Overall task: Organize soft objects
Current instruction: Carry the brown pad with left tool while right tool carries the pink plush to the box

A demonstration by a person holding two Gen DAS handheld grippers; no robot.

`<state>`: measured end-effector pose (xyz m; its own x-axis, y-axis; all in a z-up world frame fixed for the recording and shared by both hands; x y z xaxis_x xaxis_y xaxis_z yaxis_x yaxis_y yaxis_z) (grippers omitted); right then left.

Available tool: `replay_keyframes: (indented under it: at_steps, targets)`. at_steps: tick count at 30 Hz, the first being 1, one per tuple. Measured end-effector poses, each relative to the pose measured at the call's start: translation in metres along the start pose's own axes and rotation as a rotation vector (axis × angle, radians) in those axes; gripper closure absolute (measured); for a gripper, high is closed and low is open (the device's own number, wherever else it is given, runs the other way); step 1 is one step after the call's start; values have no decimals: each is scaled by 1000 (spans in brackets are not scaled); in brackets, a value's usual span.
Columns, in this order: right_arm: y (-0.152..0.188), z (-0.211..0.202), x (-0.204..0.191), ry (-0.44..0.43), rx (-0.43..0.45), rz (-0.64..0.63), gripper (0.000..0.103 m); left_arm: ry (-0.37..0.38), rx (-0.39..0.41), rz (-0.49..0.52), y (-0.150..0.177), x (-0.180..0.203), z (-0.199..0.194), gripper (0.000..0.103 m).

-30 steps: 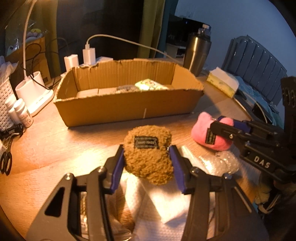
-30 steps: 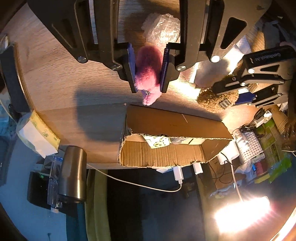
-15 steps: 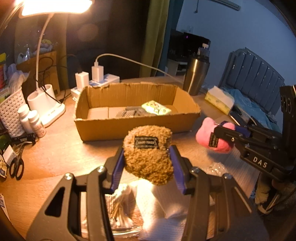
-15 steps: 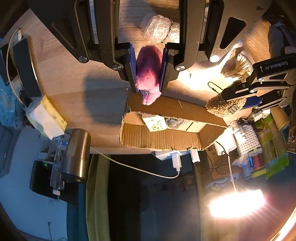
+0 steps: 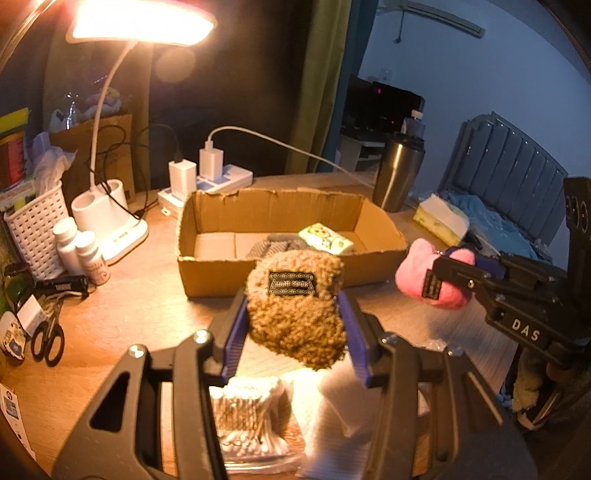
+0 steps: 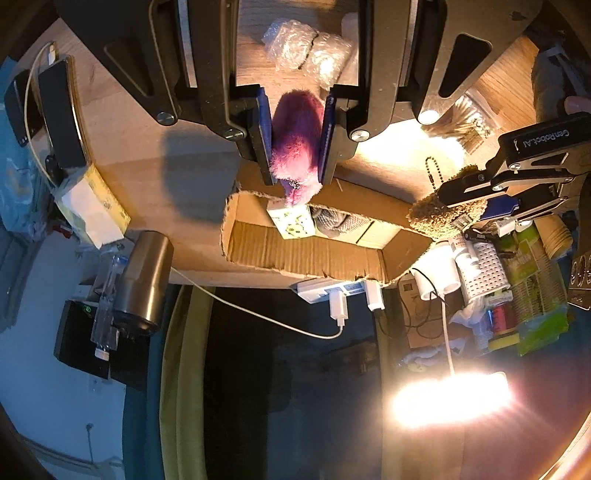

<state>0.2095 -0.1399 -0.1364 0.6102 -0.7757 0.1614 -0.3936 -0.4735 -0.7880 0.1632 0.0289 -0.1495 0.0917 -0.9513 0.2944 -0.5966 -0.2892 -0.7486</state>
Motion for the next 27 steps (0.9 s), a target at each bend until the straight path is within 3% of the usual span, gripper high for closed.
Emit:
replay_keyframes:
  at_steps: [27]
  targets:
    - [-42, -2, 2, 20, 67, -30, 79, -8, 98, 4, -50, -15, -15, 54]
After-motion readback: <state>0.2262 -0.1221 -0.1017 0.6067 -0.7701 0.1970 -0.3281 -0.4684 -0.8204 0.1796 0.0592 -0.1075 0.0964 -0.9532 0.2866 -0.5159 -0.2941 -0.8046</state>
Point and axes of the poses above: each gripper's, at about its wrist camera, not at the fingertips, and z roughly the way its jaws point, x to its right, y to its underside, the point moved 3 cm from there along z, roughly the way its jaws point, and after that the axes turned 9 degrees about -z, right-handed, at the moved point
